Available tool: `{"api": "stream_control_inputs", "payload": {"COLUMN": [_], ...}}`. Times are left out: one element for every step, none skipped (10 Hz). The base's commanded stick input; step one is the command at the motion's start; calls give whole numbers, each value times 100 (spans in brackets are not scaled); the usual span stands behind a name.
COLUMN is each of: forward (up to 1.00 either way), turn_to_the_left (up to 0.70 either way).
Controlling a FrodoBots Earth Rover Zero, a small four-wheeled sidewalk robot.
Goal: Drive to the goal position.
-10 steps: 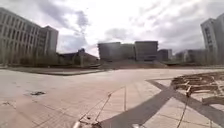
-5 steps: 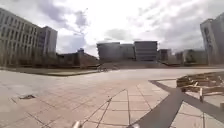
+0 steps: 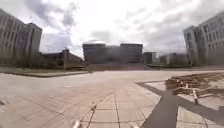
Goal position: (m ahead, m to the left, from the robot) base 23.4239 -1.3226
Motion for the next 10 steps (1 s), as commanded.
{"api": "stream_control_inputs", "payload": {"forward": [70,70,70,70,70,70,70,70,70,70], "turn_to_the_left": [0,0,0,0,0,0,0,0,0,0]}}
